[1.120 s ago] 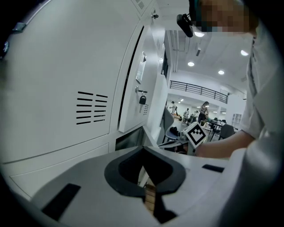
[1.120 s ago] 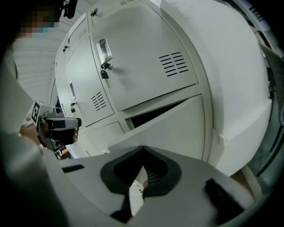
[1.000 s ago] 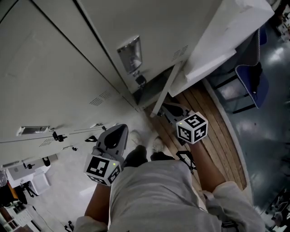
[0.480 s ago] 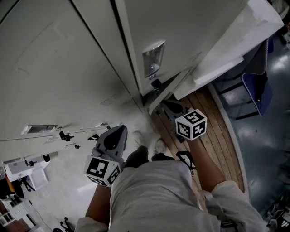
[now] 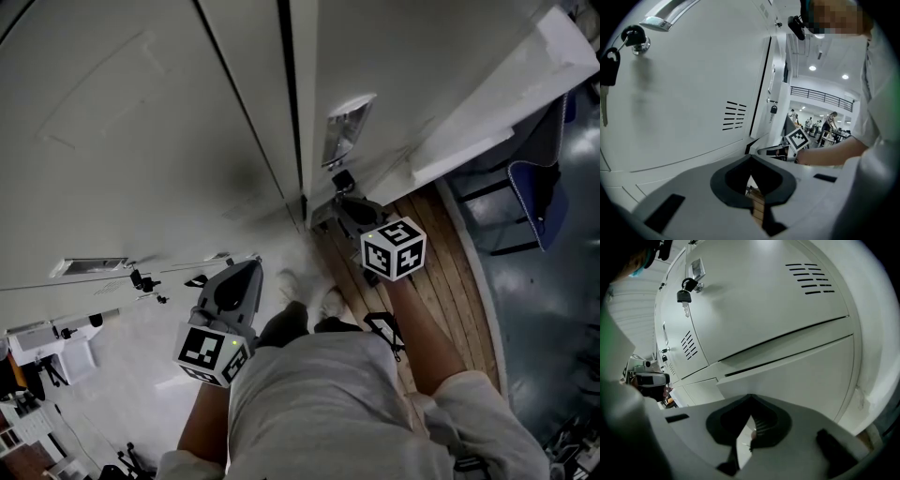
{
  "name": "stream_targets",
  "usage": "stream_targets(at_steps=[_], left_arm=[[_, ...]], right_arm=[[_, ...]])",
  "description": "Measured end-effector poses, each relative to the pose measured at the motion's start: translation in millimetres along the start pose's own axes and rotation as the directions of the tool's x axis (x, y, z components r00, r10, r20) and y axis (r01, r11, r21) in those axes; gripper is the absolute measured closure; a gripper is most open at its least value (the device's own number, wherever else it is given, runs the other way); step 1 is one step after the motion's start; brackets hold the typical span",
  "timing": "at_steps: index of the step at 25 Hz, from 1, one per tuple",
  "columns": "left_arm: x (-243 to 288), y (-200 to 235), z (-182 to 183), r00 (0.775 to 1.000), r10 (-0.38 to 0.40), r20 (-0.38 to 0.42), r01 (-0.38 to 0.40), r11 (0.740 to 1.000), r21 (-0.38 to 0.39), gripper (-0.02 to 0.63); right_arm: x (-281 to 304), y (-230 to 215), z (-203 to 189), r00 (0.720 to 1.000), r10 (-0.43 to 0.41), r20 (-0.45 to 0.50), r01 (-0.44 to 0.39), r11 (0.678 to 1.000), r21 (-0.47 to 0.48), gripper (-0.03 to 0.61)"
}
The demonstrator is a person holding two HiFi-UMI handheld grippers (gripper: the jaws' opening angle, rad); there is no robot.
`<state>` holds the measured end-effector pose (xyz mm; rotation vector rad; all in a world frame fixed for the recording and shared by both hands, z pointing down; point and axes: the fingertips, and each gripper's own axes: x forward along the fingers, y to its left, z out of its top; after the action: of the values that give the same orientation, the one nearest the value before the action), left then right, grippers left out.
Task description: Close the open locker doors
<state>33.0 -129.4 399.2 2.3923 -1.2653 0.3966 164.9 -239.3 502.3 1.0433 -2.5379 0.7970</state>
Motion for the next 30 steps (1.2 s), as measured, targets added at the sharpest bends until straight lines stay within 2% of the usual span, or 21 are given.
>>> stream_targets(at_steps=[15, 30], left_arm=[[-2.8, 15.2, 3.0, 1.000, 0.028, 0.003, -0.028, 1.000, -0.007, 0.598], [-1.3, 14.8, 4.1, 1.000, 0.017, 0.006, -0.017, 1.000, -0.004, 0.598]], right_arm=[[21.7, -4.3, 13.7, 1.000, 0.007, 0.003, -0.007, 1.000, -0.005, 0.554], [15.8, -3.7, 11.1, 1.000, 0.007, -0.009, -0.008, 1.000, -0.020, 0.554]])
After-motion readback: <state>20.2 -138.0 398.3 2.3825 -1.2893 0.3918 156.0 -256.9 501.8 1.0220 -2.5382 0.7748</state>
